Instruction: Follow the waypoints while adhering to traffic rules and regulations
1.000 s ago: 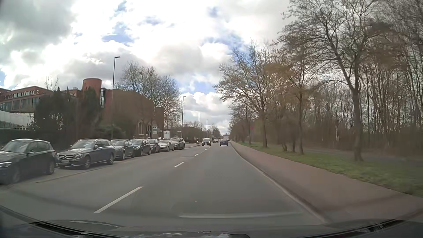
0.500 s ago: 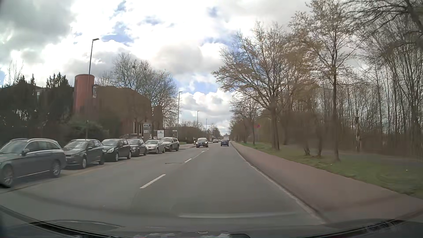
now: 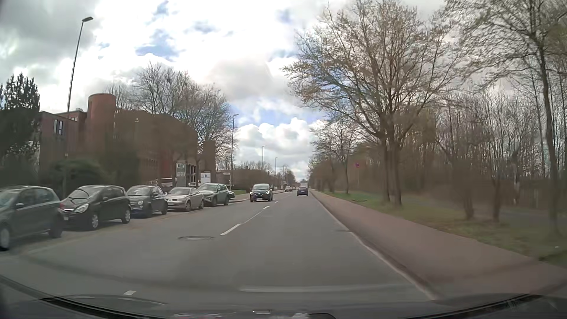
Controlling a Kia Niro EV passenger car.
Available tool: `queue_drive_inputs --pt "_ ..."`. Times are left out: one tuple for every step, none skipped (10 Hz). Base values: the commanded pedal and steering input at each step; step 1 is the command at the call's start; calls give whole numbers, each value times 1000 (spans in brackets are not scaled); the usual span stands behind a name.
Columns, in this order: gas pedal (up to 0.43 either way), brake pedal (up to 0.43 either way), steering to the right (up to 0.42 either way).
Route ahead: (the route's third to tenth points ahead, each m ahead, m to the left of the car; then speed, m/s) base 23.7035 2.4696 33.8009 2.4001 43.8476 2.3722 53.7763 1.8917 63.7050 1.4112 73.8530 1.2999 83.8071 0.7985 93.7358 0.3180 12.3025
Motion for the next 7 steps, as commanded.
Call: queue_drive_inputs --pt "189 0 0" --pt "189 0 0" --pt "189 0 1" --pt "177 0 6" --pt "177 0 6" --pt "177 0 6" --pt "169 0 6"
